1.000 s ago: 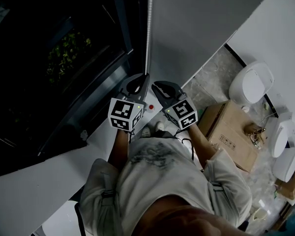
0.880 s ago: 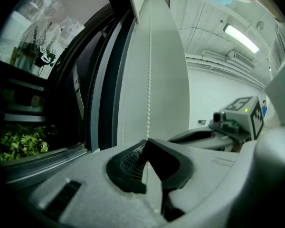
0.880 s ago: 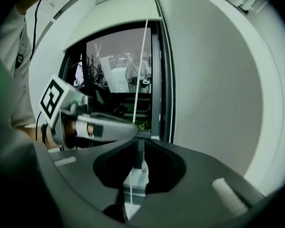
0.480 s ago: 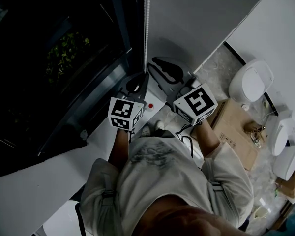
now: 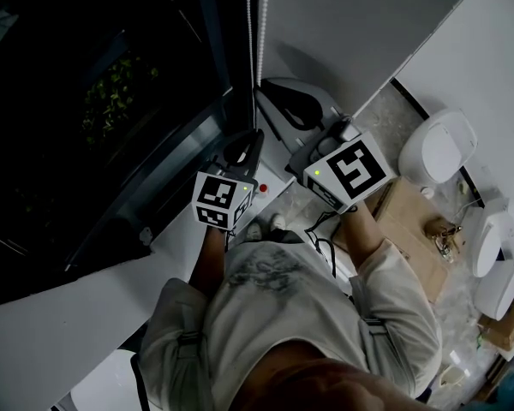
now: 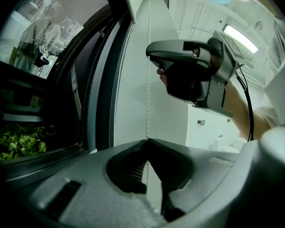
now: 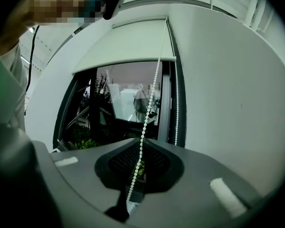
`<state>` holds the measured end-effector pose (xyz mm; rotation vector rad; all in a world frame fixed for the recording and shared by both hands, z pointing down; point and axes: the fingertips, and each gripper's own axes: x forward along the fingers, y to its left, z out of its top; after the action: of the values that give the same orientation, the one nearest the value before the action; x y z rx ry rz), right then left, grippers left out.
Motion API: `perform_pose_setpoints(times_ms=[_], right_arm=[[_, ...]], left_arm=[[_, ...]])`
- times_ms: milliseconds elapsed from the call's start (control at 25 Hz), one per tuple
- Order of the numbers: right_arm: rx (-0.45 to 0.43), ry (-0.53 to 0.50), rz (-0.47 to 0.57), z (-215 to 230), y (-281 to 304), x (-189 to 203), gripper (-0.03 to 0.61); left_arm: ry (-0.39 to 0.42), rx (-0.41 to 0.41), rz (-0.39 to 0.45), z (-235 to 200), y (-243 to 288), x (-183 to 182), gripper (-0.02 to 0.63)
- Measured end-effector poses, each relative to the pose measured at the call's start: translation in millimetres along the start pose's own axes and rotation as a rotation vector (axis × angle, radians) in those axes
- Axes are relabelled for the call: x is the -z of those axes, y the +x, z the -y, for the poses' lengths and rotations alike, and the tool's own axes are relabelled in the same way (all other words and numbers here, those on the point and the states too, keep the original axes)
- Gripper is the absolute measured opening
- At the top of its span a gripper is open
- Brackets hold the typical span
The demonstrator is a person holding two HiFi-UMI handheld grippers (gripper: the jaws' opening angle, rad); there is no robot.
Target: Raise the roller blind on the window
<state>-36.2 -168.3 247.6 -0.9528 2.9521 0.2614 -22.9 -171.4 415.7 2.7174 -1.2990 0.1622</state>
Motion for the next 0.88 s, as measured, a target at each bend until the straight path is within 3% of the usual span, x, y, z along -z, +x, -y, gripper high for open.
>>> perform_pose_setpoints(times_ms=[240, 640, 880], right_arm=[[0.041, 0.026, 0.059, 0, -5, 3, 0.021], [0.069, 0.025, -0.062, -2, -3, 53, 0.021], [0.061, 0.034, -0.076, -7, 0, 76, 0.021]], left_arm=[[-0.006, 0.012, -0.005, 1, 1, 4, 0.011], [-0.041, 0.024, -0.102, -1, 6, 54, 0.011], [-0.059, 0.035, -0.142, -2, 9, 78, 0.011]])
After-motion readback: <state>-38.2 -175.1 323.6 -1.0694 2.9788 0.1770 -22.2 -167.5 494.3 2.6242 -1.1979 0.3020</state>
